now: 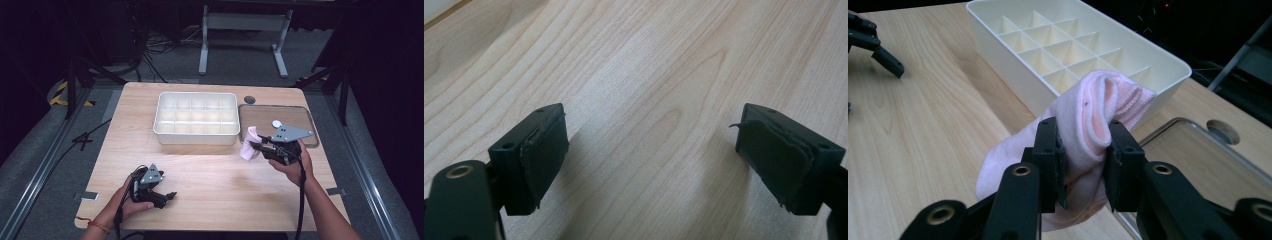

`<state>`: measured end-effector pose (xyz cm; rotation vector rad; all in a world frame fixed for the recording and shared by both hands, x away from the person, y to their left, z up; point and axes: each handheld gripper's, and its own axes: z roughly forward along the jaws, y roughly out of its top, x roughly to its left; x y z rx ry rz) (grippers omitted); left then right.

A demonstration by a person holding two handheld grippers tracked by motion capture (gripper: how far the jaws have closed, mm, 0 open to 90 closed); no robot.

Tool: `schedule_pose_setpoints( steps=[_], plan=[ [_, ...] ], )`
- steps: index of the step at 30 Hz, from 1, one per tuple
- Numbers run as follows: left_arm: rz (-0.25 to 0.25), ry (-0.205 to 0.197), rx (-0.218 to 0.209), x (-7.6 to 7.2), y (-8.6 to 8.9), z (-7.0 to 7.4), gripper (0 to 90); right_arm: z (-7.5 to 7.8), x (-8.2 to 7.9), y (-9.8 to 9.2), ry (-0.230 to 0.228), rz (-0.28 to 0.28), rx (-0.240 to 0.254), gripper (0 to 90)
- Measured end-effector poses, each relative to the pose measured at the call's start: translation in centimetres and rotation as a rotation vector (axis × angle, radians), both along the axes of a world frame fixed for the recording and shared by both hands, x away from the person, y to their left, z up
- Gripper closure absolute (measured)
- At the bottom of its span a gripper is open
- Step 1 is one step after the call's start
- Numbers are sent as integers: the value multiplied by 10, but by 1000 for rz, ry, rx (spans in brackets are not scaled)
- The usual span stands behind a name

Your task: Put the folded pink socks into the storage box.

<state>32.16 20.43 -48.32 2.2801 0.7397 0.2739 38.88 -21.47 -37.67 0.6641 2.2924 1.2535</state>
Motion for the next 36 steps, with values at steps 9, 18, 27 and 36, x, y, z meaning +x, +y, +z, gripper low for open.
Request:
schedule_pose_setpoints(
  steps=[9, 18, 27, 36],
  plan=[
    [0, 0, 0, 0, 0, 0, 137, 18, 19, 13, -29, -12, -46, 712],
    [0, 0, 0, 0, 0, 0, 137, 22, 34, 24, -41, -26, -57, 711],
    [0, 0, 0, 0, 0, 0, 137, 24, 49, 34, -48, -48, -96, 709],
    [0, 0, 0, 0, 0, 0, 137, 24, 66, 46, -49, -44, -142, 710]
  ],
)
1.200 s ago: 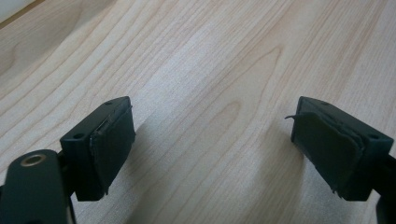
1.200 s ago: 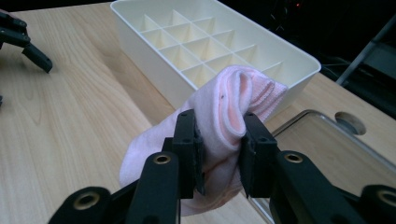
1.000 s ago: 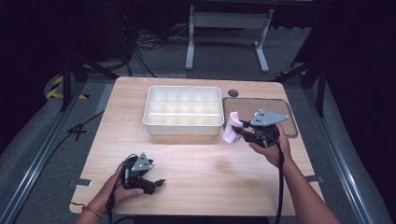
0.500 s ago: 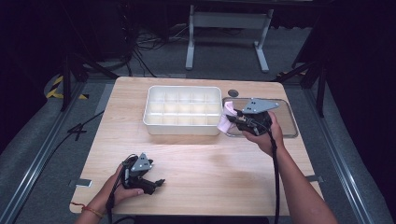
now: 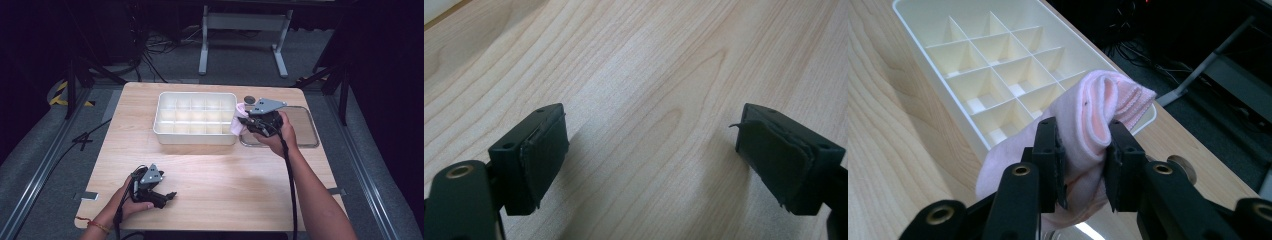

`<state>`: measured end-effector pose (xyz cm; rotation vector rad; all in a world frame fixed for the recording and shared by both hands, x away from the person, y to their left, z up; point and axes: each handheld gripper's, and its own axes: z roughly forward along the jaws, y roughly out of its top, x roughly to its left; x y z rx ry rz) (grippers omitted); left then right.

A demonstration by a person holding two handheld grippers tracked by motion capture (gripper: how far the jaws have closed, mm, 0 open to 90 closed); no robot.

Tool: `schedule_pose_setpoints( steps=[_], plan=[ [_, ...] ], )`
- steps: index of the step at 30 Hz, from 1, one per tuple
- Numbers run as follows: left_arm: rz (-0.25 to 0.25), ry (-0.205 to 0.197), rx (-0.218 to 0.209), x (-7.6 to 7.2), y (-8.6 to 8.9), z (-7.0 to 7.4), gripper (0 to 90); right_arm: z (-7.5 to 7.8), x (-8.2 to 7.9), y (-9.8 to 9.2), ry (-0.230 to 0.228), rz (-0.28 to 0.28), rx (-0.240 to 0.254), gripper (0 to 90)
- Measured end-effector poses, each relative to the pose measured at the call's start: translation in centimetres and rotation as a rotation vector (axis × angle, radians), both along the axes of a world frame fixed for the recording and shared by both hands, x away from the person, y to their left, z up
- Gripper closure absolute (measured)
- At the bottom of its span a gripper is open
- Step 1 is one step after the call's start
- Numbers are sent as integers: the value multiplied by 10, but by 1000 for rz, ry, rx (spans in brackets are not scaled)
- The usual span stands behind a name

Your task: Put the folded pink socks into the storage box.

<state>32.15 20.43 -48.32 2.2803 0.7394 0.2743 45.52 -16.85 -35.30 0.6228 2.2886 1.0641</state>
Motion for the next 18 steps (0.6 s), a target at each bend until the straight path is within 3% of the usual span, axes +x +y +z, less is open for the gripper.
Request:
schedule_pose_setpoints(
  steps=[6, 18],
  plan=[
    [0, 0, 0, 0, 0, 0, 137, -1, 6, 12, -18, 10, -47, 710],
    [-1, 1, 1, 0, 0, 0, 137, -8, 22, 26, 7, -5, -108, 710]
  ],
)
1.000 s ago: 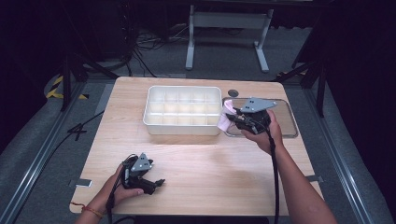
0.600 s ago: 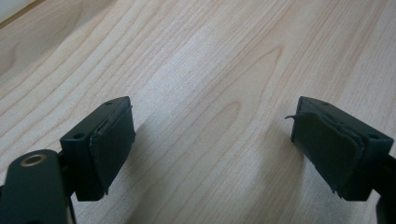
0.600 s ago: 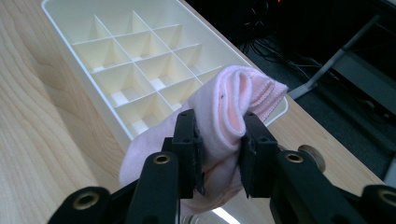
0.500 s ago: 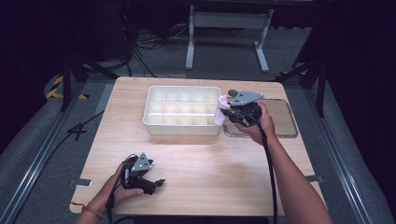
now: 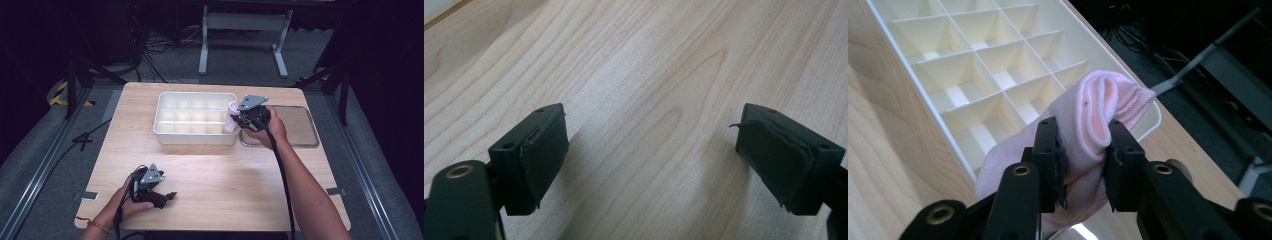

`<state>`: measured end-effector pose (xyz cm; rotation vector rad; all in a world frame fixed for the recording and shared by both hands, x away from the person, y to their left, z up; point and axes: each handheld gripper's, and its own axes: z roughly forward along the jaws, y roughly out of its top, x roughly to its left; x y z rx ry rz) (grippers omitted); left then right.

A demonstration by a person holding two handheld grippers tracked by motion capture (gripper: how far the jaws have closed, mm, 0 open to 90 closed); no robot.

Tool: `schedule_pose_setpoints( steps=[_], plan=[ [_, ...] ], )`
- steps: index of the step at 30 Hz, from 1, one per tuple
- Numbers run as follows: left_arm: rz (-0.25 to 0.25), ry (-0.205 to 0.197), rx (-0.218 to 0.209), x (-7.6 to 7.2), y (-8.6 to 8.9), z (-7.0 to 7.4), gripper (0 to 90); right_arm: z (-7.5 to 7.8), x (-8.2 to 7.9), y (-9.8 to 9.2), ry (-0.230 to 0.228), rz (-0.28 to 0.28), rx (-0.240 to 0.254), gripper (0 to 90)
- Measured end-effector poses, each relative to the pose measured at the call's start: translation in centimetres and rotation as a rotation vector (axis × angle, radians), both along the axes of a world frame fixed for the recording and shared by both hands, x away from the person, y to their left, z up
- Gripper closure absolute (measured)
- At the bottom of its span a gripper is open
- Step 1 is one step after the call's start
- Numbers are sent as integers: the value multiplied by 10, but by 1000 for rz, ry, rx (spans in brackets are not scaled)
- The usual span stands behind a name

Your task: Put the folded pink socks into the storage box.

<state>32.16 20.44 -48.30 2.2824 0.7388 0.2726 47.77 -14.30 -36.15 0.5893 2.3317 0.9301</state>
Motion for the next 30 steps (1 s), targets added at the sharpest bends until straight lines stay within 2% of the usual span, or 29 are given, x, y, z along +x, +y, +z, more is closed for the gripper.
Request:
schedule_pose_setpoints(
  steps=[4, 13, 21, 30],
  plan=[
    [2, 0, -1, 0, 0, 0, 137, -1, 3, 3, -4, -10, -4, 711],
    [1, -2, 4, 0, 0, 0, 137, -10, 5, 19, 4, 1, -71, 711],
    [6, -1, -2, 0, 0, 0, 137, -14, 10, 22, 9, -1, -134, 713],
    [4, -1, 0, 0, 0, 0, 137, -20, 13, 23, 30, 16, -164, 713]
  ],
)
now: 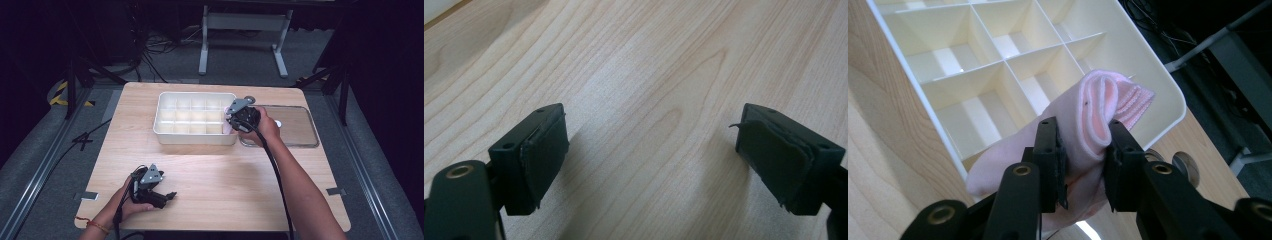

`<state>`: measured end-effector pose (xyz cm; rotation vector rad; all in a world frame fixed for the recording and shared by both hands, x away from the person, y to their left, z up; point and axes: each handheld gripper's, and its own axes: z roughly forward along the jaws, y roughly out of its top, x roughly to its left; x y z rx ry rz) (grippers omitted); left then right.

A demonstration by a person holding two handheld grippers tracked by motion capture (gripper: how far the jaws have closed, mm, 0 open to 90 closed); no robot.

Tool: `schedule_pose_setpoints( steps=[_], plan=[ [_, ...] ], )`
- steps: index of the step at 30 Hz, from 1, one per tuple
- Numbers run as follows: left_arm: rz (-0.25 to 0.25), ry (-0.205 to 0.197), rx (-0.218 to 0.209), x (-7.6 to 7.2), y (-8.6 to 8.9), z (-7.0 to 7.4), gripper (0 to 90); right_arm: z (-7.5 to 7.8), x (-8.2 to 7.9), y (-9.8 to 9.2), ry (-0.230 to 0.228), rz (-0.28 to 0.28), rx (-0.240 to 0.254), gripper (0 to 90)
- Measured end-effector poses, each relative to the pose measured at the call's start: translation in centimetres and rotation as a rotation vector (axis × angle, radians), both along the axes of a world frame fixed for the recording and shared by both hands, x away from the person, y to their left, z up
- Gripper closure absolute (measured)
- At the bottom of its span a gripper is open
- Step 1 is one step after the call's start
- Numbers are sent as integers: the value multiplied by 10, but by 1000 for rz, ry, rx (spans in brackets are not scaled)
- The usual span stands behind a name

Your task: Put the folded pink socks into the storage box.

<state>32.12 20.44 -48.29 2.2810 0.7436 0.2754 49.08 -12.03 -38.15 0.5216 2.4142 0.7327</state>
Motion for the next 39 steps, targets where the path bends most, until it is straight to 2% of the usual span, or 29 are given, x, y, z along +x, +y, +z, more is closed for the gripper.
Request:
schedule_pose_setpoints(
  steps=[4, 10, 16, 20, 29, 30, 32, 39],
  plan=[
    [-1, -1, 1, 0, 0, 0, 137, -5, 3, 3, 10, 2, -14, 713],
    [0, -3, 0, 0, 0, 0, 137, -10, 6, 5, 32, -4, -4, 711],
    [1, -4, 0, 0, 0, 0, 137, -19, 7, 9, 53, 1, -31, 712],
    [0, -4, 2, 0, 0, 0, 137, -25, 7, 9, 76, 5, -39, 711],
    [-3, -3, 4, 0, 0, 0, 137, -27, 12, 8, 141, 23, -46, 710],
    [-3, 1, 1, 0, 0, 0, 137, -26, 14, 9, 169, 28, -50, 711],
    [-4, 0, 3, 0, 0, 0, 137, -26, 15, 9, 186, 32, -57, 711],
    [-3, -1, 3, 1, -1, 0, 129, -30, 18, 13, 217, 38, -108, 709]
  ],
)
